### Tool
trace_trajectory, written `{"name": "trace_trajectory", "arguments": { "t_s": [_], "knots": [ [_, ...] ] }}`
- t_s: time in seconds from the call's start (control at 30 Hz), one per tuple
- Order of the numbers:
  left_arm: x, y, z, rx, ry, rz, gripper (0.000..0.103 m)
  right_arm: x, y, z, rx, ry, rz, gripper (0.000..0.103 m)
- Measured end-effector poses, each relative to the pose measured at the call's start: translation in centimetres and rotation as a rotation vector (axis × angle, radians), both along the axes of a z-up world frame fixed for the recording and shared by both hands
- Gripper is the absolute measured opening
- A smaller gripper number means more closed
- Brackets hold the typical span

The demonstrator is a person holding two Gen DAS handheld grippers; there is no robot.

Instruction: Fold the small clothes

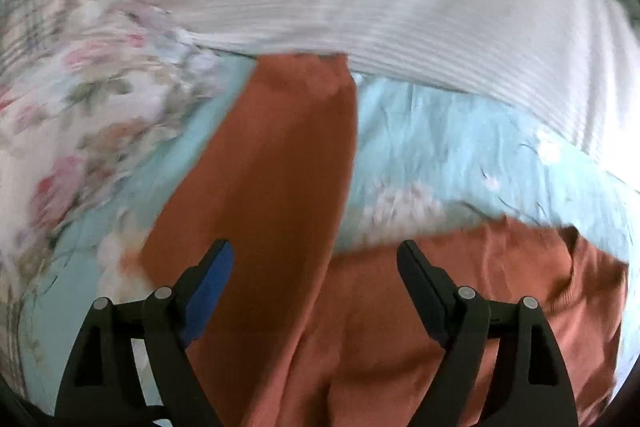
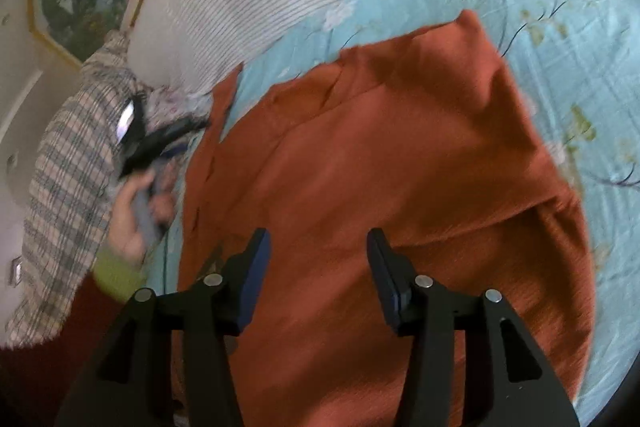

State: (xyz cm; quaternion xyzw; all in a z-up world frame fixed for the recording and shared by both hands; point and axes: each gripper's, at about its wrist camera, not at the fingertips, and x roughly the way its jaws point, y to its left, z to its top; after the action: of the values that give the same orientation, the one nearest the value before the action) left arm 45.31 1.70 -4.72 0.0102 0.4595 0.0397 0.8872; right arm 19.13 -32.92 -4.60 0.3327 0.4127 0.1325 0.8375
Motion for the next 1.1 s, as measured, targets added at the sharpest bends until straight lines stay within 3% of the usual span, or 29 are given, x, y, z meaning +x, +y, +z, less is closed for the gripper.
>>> {"name": "trace_trajectory", "arguments": {
  "t_s": [0.17, 0.23, 0.27, 0.3, 0.33, 0.47, 0.63, 0.9, 1.0, 1.1],
  "knots": [
    [7.1, -1.2, -1.7, 0.152, 0.023, 0.033, 0.084, -0.3, -1.0, -0.2, 0.009, 0.012, -0.022, 0.052],
    [9.1, -1.2, -2.7, 0.206, 0.04, 0.043, 0.071, -0.3, -1.6, -0.2, 0.012, 0.015, -0.034, 0.052],
    [9.8, -0.9, -3.1, 0.207, 0.053, 0.039, 0.043, -0.4, -1.8, -0.3, 0.005, 0.017, -0.043, 0.052],
    [10.2, -0.4, -3.4, 0.168, 0.071, 0.027, 0.009, -0.5, -2.0, -0.3, 0.001, 0.019, -0.049, 0.052],
    [10.1, 0.1, -3.3, 0.126, 0.078, 0.022, 0.004, -0.6, -2.2, -0.3, 0.001, 0.02, -0.055, 0.052],
    [6.6, 1.1, -0.7, 0.02, -0.027, -0.016, 0.002, -0.8, -2.4, -0.6, 0.01, 0.021, -0.068, 0.052],
    [-0.6, 0.5, 2.6, -0.112, -0.105, -0.123, 0.002, -1.3, -2.1, 0.0, 0.032, -0.003, -0.076, 0.052],
    [-13.6, -7.4, 4.8, -0.257, -0.134, -0.403, 0.002, -3.0, -2.7, 0.2, 0.049, -0.002, -0.119, 0.052],
    [-17.7, -11.0, 4.9, -0.282, -0.154, -0.502, 0.002, -3.4, -3.1, -0.1, 0.06, 0.005, -0.133, 0.052],
    [-19.8, -13.1, 4.3, -0.356, -0.143, -0.586, 0.002, -3.6, -3.4, -0.4, 0.071, 0.01, -0.15, 0.052]
  ]
}}
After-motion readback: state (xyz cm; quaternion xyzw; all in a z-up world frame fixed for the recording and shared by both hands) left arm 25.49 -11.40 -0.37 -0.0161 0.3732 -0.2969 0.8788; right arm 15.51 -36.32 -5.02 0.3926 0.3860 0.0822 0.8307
